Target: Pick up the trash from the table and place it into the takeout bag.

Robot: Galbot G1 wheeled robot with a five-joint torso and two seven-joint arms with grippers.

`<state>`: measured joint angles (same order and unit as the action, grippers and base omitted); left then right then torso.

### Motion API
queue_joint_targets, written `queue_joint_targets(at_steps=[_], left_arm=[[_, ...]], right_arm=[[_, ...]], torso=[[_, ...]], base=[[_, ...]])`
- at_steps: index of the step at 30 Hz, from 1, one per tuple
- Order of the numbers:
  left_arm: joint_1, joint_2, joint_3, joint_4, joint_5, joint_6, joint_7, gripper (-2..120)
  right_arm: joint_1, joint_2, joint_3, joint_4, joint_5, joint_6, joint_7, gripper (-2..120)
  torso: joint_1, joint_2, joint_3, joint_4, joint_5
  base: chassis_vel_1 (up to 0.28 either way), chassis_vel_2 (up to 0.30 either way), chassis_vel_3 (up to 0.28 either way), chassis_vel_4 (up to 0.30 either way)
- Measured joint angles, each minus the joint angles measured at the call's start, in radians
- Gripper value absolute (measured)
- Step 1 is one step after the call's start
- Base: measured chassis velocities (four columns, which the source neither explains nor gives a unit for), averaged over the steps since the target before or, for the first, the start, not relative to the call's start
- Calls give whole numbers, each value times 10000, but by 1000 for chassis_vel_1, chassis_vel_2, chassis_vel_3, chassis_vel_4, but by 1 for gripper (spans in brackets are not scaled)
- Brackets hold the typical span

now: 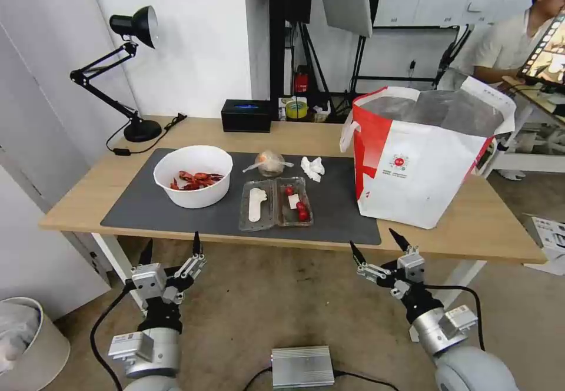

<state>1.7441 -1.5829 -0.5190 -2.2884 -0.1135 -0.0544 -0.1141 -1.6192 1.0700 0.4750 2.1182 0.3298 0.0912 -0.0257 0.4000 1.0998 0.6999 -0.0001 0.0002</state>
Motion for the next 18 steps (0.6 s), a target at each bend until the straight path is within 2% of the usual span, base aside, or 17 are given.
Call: queue_joint_targets(at_steps=[18], left_arm=[[198, -93, 95, -16, 15, 11, 82, 100]], right_arm=[[-93, 133, -100, -15, -53, 132, 18, 100]], torso=[[-1, 2, 0, 1, -2]], base=[[0, 0, 0, 0]])
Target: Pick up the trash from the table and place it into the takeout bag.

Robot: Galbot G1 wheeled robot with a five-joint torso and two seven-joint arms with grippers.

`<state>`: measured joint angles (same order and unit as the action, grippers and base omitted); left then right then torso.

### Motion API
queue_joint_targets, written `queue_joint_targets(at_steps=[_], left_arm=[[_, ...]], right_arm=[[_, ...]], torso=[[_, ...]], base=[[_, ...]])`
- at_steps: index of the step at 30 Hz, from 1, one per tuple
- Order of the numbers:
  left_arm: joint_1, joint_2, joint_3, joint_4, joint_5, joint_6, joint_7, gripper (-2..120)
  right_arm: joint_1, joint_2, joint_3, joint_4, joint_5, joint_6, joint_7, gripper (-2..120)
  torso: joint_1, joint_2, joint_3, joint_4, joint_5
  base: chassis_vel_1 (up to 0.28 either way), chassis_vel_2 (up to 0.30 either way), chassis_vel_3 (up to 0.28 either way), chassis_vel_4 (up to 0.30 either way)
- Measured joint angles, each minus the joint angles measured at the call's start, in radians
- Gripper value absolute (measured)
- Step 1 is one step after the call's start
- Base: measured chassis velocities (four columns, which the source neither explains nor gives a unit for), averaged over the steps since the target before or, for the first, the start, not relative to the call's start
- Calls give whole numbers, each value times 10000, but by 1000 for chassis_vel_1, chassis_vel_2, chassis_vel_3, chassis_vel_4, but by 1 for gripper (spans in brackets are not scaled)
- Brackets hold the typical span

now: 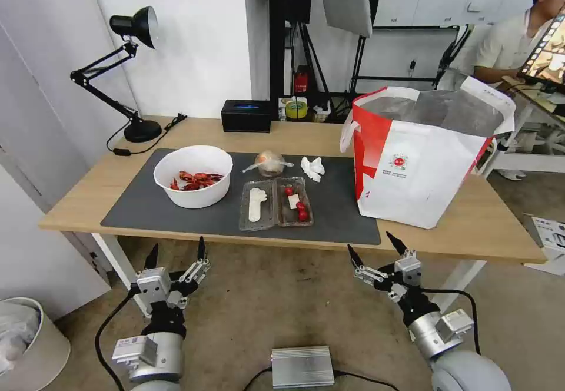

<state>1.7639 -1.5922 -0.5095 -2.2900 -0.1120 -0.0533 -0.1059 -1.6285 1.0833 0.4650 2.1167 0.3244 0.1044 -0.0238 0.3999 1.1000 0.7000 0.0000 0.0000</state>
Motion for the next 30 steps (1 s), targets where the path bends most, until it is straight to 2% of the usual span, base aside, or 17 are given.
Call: queue_joint_targets(at_steps=[12, 30], left_arm=[[22, -1, -53, -39, 38, 0, -6, 100], [0, 17, 321, 1, -648, 334, -108, 100]], right_arm=[[29, 71, -85, -18, -15, 20, 19, 100], [-5, 192, -236, -278, -224, 179, 14, 100]], torso=[[1, 0, 0, 1, 0], [1, 0, 0, 0, 0]], base=[[0, 0, 0, 0], [0, 0, 0, 0]])
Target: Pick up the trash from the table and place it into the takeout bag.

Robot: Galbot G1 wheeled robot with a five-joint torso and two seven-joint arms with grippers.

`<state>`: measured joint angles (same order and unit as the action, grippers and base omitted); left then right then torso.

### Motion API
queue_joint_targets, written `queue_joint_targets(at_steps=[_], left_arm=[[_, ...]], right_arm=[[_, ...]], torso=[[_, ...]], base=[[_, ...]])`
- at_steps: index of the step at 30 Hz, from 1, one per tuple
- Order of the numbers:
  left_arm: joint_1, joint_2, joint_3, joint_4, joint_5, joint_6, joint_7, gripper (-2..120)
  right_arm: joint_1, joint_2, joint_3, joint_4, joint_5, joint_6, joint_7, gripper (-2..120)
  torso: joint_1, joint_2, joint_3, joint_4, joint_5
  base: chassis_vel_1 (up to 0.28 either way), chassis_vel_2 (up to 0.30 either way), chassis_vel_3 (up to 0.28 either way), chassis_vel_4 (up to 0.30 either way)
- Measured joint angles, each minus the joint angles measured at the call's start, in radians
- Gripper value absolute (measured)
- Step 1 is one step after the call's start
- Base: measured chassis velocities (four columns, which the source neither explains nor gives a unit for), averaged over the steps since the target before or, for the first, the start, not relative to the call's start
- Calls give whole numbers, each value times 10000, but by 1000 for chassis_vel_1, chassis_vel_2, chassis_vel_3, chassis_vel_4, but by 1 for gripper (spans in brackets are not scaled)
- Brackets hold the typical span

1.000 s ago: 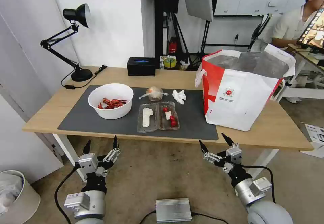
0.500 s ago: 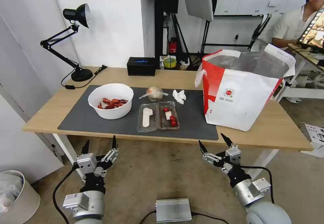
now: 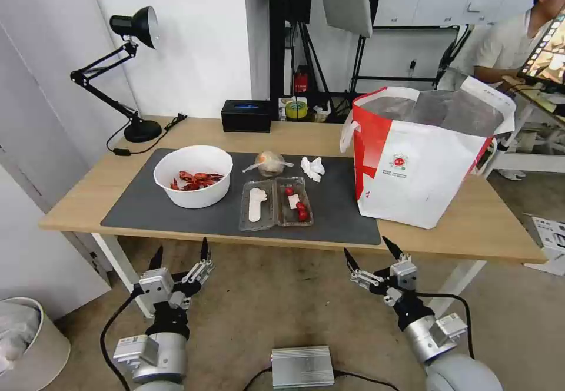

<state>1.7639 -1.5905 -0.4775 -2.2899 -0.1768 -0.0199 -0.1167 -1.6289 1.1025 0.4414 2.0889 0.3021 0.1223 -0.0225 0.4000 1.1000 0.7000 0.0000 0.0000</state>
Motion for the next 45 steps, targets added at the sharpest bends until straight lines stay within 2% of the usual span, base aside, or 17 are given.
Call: queue_joint_targets(at_steps=[5, 14, 18, 20, 25, 28, 29, 32, 36, 45], left_arm=[[-72, 31, 141, -1, -550, 171, -20, 100], [-416, 72, 550, -6, -2431, 893, -462, 100], [-489, 81, 642, 0, -2801, 1027, -563, 100], [-622, 91, 845, 1, -3496, 1262, -732, 100], [-739, 90, 1201, -58, -4279, 1583, -1080, 100], [-837, 57, 1460, -160, -5129, 1842, -1337, 100], [-837, 57, 1460, -160, -5129, 1842, -1337, 100], [-965, 15, 1677, -341, -6143, 2065, -1606, 100], [-1116, 50, 1827, -432, -6926, 2188, -1810, 100], [-1482, 49, 1952, -360, -7673, 2245, -2116, 100]], right_arm=[[-13, 23, 3, -2, -20, 7, 0, 100], [-35, 140, -28, -35, -76, 31, -2, 100], [-34, 155, -39, -45, -87, 31, -2, 100], [-40, 178, -42, -64, -106, 32, -1, 100], [-85, 194, -12, -63, -113, 33, 2, 100], [-137, 195, 61, -2, -105, 44, 6, 100], [-137, 195, 61, -2, -105, 44, 6, 100], [-146, 141, 70, 7, -102, 47, 10, 100], [-155, 116, 56, 7, -101, 47, 13, 100], [-264, 90, 107, 104, -79, 47, 17, 100]], torso=[[0, 0, 0, 0, 0], [0, 0, 0, 0, 0], [0, 0, 0, 0, 0], [0, 0, 0, 0, 0], [0, 0, 0, 0, 0], [0, 0, 0, 0, 0], [0, 0, 0, 0, 0], [0, 0, 0, 0, 0], [0, 0, 0, 1, 0], [0, 0, 0, 0, 0]], base=[[0, 0, 0, 0], [0, 0, 0, 0], [0, 0, 0, 0], [0, 0, 0, 0], [0, 0, 0, 0], [0, 0, 0, 0], [0, 0, 0, 0], [0, 0, 0, 0], [0, 0, 0, 0], [0, 0, 0, 0]])
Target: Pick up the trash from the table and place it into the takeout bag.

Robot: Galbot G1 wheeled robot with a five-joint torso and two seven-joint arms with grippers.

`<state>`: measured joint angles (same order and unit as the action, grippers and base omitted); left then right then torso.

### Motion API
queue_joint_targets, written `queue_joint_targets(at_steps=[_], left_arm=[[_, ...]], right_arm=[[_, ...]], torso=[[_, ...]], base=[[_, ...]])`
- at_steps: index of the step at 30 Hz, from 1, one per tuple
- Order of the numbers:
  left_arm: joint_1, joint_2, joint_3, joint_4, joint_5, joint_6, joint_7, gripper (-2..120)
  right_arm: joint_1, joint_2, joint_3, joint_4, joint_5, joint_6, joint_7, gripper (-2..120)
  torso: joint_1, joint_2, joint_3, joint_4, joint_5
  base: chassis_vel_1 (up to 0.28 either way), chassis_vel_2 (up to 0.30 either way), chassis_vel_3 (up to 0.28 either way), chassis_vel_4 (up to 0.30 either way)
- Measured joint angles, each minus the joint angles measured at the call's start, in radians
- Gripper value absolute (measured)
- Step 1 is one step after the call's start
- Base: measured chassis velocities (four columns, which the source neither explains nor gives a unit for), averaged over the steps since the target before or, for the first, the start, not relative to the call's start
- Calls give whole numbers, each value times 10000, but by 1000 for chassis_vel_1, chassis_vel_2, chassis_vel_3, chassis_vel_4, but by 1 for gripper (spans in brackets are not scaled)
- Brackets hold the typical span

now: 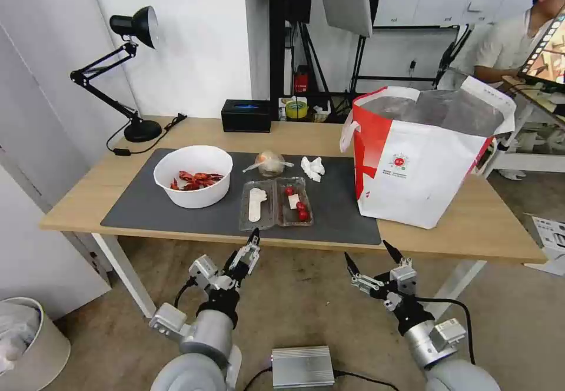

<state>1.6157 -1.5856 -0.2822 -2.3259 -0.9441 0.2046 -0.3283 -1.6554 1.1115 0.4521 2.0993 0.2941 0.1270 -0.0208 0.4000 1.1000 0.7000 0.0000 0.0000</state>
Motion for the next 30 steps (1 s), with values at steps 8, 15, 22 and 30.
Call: queue_joint_targets(at_steps=[8, 15, 22, 30], left_arm=[[-143, -59, 172, 114, -487, -36, 3, 100], [-351, -63, 448, 377, -656, -51, 23, 100], [-693, -57, 502, 730, -715, -63, 30, 100], [-1112, 19, 565, 1169, -871, -70, -49, 100]], right_arm=[[-55, 84, 30, 38, 13, -16, 3, 100], [-154, 205, 102, 66, -22, -25, 4, 100], [-207, 265, 202, 82, -49, -27, 2, 100], [-263, 165, 278, 27, -117, -18, 0, 100]], torso=[[0, 0, 0, 0, 0], [0, 1, 0, -1, 0], [0, 0, 0, -1, -1], [0, 0, 0, 0, 0]], base=[[0, 0, 0, 0], [0, 0, 0, 0], [0, 0, 0, 0], [0, 0, 0, 0]])
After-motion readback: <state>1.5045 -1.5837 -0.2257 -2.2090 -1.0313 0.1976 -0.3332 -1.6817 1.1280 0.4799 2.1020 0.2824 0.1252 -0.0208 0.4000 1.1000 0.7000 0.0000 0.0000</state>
